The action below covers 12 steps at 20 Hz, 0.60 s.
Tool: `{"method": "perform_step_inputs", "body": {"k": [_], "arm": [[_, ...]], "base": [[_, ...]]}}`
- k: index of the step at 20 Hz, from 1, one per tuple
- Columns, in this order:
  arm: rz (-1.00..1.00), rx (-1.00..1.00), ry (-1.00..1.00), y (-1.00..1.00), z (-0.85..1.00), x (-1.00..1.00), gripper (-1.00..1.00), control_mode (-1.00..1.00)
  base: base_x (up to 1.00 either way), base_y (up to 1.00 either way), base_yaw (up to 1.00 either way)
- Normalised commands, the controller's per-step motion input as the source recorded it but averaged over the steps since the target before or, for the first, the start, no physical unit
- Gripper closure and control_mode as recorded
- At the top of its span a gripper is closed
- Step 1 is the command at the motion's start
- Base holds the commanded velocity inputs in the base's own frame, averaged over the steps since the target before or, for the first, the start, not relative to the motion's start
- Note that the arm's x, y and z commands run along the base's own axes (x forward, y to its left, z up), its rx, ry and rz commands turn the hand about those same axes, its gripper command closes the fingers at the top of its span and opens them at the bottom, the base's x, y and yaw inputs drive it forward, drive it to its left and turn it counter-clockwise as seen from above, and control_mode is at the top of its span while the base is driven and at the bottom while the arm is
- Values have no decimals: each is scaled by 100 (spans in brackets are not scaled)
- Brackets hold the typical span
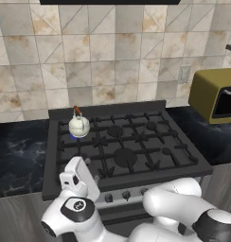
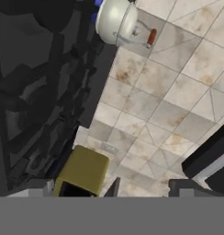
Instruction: The kettle is done boiling. Turn off the stove, then wait for 300 timesteps before moving the kettle to the dining table.
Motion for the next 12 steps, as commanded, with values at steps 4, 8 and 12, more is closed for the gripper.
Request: {"method": "perform_step_inputs", "body": {"k": [4, 8, 12], "arm": [[3, -16, 0, 20, -27, -6, -100, -100], [2, -16, 0, 16, -24, -7, -100, -100], [1, -16, 0, 9, -21, -9, -100, -100]], "base": [[0, 0, 0], [0, 0, 0], [0, 0, 0]]}}
